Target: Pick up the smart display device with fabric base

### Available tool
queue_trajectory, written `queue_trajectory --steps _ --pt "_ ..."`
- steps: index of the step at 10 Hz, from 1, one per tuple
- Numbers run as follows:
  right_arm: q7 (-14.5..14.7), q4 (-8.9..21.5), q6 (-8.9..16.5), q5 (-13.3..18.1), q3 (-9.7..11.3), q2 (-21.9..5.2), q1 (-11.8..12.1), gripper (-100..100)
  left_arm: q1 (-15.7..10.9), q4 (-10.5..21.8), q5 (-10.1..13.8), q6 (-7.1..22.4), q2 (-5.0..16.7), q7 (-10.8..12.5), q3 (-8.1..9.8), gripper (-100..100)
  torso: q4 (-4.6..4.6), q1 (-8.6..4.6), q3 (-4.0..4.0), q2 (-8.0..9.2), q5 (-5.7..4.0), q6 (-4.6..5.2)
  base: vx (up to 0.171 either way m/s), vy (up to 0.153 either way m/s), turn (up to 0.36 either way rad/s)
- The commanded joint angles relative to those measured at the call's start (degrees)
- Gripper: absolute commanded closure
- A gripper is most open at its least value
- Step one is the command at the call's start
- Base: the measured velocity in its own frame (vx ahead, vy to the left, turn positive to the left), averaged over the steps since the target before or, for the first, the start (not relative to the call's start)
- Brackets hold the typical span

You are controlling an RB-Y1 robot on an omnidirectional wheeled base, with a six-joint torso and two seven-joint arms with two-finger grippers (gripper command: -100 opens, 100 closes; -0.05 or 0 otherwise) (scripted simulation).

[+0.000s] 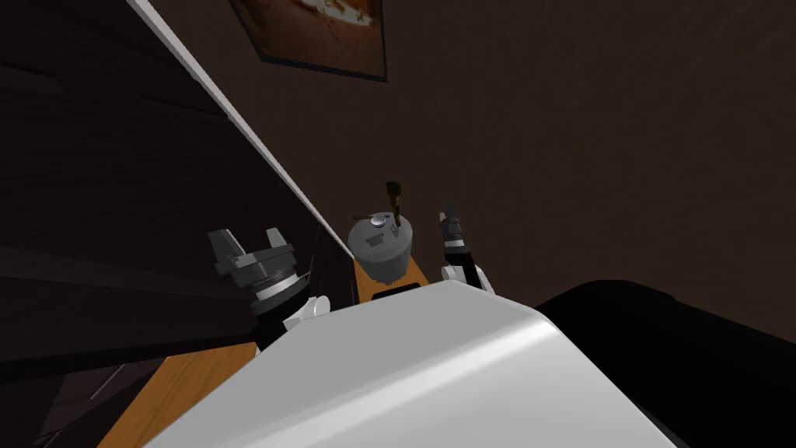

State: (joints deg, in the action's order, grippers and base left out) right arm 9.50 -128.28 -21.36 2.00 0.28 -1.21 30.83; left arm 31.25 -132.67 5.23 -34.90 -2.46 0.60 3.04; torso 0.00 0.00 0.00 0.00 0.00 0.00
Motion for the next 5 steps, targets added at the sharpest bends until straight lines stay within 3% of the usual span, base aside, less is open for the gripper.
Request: queue_trajectory --steps 1,3,5 --pt "0.4 0.8 0.5 1.1 -0.1 -2.5 0.2 -100 0.0 0.0 0.0 0.0 0.0 0.0 0.0 0 0.0 0.0 0.0 0.0 0.0 0.0 -0.039 0.094 0.083" --pt "1.0 2.0 1.2 2.5 -0.2 -5.7 0.4 -100 0.0 0.0 0.0 0.0 0.0 0.0 -0.01 0 0.04 0.49 0.12 0.22 0.11 -0.01 -0.067 0.16 0.072" --pt "1.8 3.7 2.0 4.4 -0.2 -9.1 0.6 -100 0.0 0.0 0.0 0.0 0.0 0.0 -0.02 0 0.05 0.72 0.15 0.25 0.16 -0.01 -0.052 0.215 0.085"
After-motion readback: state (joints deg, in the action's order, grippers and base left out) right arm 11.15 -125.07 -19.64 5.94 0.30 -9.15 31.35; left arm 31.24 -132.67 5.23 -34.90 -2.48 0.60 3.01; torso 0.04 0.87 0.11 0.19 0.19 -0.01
